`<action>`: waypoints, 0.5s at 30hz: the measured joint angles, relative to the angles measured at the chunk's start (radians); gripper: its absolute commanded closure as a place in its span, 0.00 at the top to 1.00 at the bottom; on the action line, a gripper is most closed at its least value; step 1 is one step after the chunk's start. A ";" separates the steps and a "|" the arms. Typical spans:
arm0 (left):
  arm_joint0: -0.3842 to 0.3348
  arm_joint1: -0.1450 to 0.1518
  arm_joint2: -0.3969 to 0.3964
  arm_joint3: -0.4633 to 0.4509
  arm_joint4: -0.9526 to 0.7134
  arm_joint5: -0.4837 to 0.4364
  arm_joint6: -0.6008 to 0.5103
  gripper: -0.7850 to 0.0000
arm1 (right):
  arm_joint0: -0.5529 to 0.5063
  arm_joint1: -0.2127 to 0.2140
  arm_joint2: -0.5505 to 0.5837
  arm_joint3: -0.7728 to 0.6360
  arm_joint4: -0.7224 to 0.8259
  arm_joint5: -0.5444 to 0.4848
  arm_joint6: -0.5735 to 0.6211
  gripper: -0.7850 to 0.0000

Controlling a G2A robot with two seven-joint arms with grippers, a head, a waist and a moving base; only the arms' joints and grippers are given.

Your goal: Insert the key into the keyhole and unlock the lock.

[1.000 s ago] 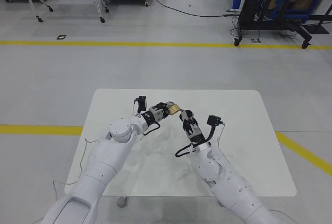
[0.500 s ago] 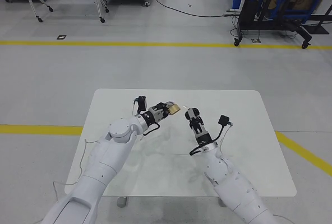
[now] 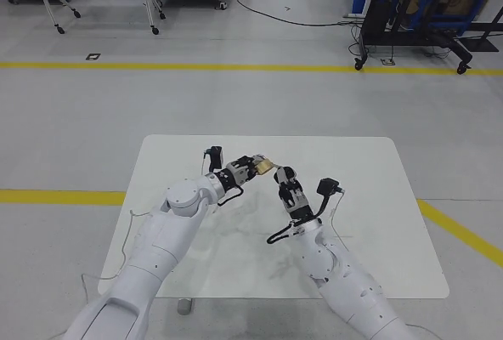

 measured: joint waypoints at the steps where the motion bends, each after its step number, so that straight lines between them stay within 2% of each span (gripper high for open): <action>1: 0.000 0.000 -0.001 0.000 -0.001 0.000 -0.001 0.00 | 0.005 -0.003 -0.003 0.009 0.001 0.009 0.003 0.00; 10: 0.000 -0.001 -0.004 0.001 0.001 -0.001 -0.002 0.00 | 0.021 -0.015 -0.010 0.049 0.007 0.014 0.059 0.00; 15: 0.003 0.000 -0.012 -0.006 0.002 -0.022 0.001 0.00 | 0.005 -0.015 0.033 0.030 0.139 -0.063 0.118 0.00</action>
